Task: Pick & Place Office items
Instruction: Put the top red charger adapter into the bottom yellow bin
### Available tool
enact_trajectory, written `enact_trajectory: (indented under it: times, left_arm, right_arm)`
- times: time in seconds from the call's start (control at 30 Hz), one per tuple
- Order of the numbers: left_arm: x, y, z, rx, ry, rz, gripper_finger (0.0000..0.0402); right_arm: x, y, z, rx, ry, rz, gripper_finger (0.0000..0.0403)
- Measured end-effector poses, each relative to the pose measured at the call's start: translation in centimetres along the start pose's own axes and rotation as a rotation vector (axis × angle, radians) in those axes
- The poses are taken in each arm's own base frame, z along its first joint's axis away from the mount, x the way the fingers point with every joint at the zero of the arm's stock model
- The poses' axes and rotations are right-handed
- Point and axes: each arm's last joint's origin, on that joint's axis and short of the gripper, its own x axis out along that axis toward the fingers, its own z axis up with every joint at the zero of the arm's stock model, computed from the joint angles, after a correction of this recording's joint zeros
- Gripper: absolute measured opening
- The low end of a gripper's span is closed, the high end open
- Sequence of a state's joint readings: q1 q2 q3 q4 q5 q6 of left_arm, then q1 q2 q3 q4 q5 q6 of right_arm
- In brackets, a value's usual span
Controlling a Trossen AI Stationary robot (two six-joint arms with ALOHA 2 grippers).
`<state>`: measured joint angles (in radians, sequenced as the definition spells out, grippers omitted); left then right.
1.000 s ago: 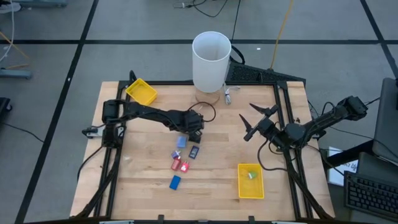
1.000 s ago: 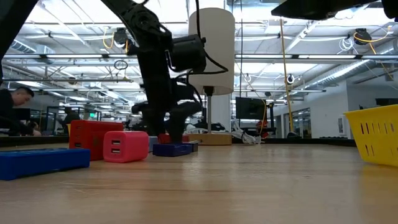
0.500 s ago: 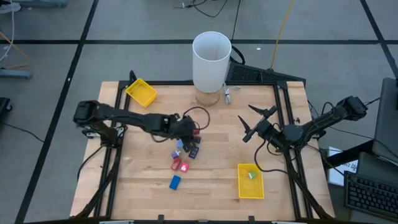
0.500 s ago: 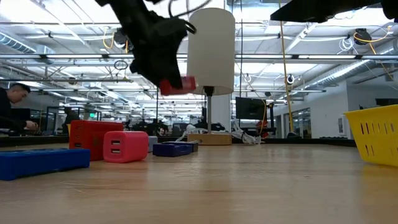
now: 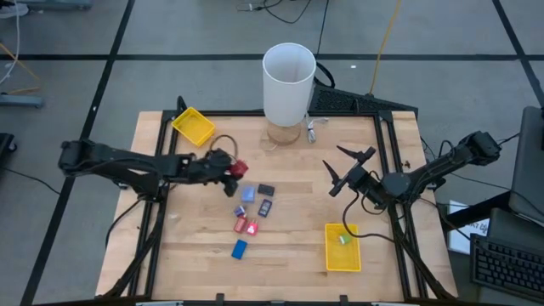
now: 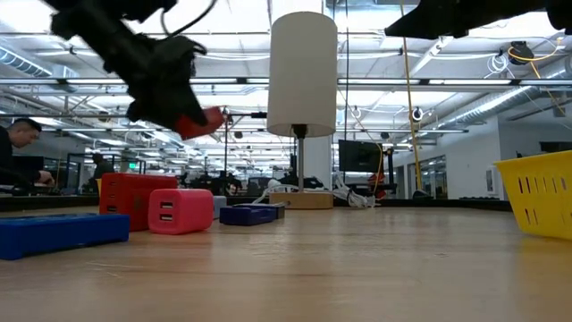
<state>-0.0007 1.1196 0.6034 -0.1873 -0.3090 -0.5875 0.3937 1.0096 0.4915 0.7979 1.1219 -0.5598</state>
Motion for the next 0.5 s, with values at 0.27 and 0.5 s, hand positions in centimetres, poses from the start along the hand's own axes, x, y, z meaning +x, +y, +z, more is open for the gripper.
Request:
enact_trajectory:
  times: [0.27,0.5]
  left_arm:
    - [-0.2,1.6,-3.0,-0.068,-0.174,-0.299,0.0217]
    - [-0.1,1.0,-3.1,-0.024,-0.082,-0.525,0.0216]
  right_arm:
    - [0.8,0.4,-0.8,0.002,-0.017,0.136,0.027]
    - [2.6,2.4,-2.9,0.033,-0.055,0.603,0.027]
